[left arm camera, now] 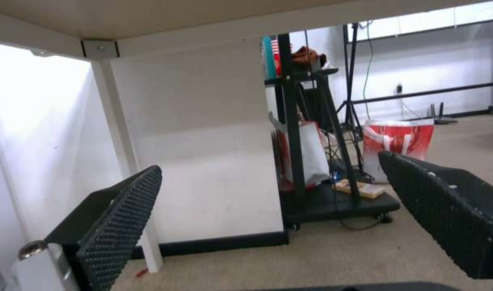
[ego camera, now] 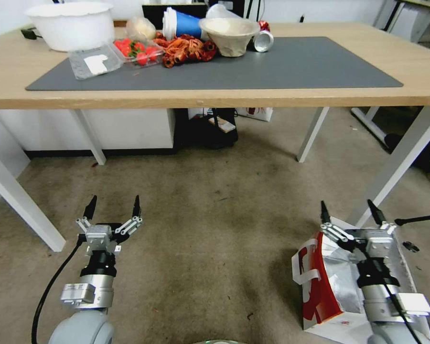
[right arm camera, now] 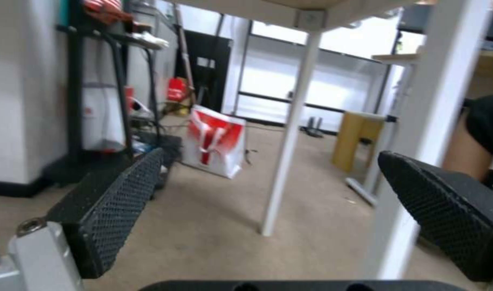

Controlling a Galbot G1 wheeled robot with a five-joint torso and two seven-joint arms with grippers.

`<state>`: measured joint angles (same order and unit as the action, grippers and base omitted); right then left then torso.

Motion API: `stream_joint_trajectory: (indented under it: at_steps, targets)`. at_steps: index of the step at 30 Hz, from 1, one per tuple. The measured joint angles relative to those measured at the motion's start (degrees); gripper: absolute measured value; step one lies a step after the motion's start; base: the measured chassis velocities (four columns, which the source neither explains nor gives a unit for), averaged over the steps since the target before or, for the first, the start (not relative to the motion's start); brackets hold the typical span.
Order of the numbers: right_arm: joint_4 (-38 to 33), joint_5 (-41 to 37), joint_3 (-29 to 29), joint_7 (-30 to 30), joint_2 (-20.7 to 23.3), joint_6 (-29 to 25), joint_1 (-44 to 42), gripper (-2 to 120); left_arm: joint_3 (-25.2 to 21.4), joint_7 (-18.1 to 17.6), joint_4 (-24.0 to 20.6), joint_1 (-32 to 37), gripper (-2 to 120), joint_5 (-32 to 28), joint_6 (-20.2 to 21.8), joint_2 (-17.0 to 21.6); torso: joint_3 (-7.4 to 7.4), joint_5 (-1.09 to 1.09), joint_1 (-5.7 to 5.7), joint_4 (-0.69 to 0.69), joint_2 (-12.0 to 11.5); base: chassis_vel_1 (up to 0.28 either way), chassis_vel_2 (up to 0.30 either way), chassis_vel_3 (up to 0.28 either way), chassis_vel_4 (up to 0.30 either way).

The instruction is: Pick up the food delivery bag from the floor and place it on the table.

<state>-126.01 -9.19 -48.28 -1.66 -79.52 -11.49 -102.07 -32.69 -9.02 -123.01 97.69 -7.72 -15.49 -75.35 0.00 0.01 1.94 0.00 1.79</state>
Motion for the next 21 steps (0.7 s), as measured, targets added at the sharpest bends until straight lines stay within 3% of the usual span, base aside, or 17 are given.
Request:
stream_joint_trajectory:
  at_steps: [9,21]
  targets:
    - [3.9,-1.5,-5.7,-1.1,0.0,-1.4,0.4,100,-0.4,0.0,1.4,-0.2,100,0.0,-0.3,-0.6,0.00,0.00,0.01,0.00,0.0,0.000,0.000,0.000,0.000]
    - [9.6,-4.0,-12.1,-4.3,3.3,-2.2,1.4,100,-0.8,-1.9,2.8,0.1,100,0.8,-1.6,-1.0,0.00,-0.01,0.02,0.01,0.1,0.000,0.000,0.000,0.000]
